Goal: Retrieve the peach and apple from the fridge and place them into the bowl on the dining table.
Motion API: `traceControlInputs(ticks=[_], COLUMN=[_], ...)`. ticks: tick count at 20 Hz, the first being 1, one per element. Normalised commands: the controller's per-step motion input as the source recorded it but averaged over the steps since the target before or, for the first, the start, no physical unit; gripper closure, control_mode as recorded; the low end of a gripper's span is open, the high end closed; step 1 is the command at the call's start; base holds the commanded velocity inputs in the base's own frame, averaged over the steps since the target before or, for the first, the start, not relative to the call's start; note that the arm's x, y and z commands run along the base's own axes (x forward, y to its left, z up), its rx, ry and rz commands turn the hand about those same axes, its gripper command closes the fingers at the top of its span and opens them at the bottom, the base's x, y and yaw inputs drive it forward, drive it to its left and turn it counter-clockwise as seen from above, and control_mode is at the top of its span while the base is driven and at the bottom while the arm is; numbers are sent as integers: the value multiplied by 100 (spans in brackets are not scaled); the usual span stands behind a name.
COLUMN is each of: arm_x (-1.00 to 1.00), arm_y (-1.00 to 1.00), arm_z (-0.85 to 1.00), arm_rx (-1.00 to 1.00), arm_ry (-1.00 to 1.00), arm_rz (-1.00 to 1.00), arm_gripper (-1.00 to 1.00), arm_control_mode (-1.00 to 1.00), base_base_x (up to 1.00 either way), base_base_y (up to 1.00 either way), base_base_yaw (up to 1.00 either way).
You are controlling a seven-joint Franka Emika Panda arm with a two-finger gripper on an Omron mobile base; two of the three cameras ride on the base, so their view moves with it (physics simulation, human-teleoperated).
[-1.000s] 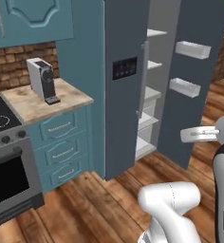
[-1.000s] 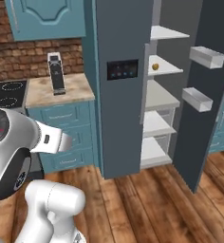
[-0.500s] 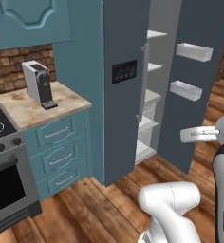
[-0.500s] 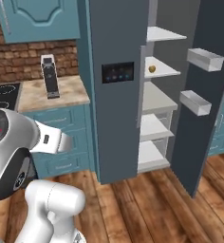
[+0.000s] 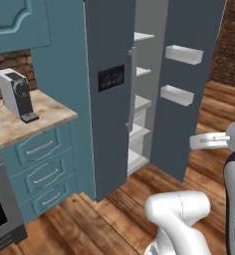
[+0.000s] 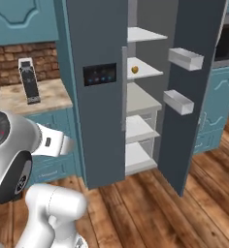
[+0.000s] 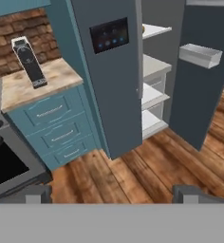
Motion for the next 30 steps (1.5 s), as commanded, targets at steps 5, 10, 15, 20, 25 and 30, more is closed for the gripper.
traceControlInputs(ticks=[5,10,15,20,25,30], arm_x=[0,0,0,0,0,0], arm_y=[0,0,0,0,0,0], arm_z=[0,0,0,0,0,0], arm_rx=[0,0,0,0,0,0], arm_ry=[0,0,0,0,0,0], arm_rz=[0,0,0,0,0,0], arm_gripper=[-100,-100,-100,-100,-100,-100], arm_control_mode=[100,100,100,100,100,100], base_base_x=[77,91,86,64,66,83], base_base_y=[-43,-47,-39,-20,0,0], base_base_yaw=[-12,-16,-24,-13,11,36])
